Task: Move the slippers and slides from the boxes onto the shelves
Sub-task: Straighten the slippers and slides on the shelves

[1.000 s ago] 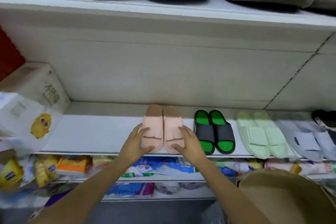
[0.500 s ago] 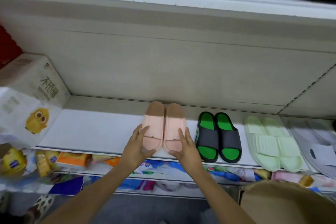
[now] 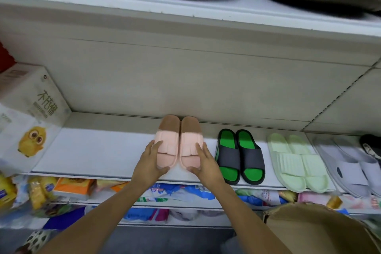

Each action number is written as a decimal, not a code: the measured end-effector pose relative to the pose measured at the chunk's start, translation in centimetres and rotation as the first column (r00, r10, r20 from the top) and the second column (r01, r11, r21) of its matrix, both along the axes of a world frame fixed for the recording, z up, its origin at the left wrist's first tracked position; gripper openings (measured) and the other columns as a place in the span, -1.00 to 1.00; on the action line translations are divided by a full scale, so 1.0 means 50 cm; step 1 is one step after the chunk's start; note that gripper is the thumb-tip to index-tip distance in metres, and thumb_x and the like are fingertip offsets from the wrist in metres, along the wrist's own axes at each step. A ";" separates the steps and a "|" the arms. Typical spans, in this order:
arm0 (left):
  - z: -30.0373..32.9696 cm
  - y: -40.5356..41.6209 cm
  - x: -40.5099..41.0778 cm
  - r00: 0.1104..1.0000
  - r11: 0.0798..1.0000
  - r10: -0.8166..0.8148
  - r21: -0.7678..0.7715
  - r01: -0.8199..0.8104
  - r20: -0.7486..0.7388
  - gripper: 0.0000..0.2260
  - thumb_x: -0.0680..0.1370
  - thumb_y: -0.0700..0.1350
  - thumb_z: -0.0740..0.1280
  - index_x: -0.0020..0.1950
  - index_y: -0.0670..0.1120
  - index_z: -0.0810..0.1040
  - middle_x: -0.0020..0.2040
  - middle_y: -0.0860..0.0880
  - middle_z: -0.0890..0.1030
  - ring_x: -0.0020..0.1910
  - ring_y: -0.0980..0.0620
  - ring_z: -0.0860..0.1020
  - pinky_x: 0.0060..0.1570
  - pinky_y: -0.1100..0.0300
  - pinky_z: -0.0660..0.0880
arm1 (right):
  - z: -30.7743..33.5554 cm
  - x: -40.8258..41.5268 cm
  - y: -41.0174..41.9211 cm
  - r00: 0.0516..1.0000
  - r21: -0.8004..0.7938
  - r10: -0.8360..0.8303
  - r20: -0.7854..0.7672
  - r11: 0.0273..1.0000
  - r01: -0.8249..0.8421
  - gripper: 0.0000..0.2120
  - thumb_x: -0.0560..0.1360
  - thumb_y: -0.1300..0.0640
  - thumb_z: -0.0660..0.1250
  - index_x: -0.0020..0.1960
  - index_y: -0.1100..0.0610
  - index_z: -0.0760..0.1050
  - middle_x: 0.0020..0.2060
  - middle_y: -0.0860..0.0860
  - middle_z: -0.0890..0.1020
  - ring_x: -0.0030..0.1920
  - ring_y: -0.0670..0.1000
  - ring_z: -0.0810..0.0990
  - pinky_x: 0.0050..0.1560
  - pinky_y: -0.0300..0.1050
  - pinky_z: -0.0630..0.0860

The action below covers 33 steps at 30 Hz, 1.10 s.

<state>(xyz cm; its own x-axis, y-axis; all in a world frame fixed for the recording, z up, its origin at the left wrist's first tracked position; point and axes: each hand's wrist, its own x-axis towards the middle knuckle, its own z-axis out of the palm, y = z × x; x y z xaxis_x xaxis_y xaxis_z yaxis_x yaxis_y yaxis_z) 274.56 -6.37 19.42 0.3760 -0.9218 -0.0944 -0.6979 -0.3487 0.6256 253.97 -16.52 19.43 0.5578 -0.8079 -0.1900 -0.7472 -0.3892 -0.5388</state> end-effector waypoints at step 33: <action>0.001 -0.129 -0.425 0.979 0.980 -0.197 -0.027 0.199 0.058 -0.09 0.41 0.06 0.55 0.62 -0.04 0.12 0.58 -0.08 0.14 0.47 -0.08 0.34 0.36 0.06 0.43 | -0.037 -0.449 -0.066 0.976 0.017 -0.175 0.131 0.985 0.174 -0.21 0.53 0.00 0.43 0.61 0.01 0.07 0.60 -0.04 0.03 0.46 0.01 0.36 0.42 -0.08 0.39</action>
<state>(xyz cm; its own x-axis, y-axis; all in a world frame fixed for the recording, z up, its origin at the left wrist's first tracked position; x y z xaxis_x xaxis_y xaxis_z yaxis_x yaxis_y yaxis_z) 253.32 -12.79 19.48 0.1892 -0.9808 -0.0476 -0.7847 -0.1801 0.5931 231.54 -19.80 17.60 0.4286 -0.8943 -0.1286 -0.7257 -0.2560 -0.6387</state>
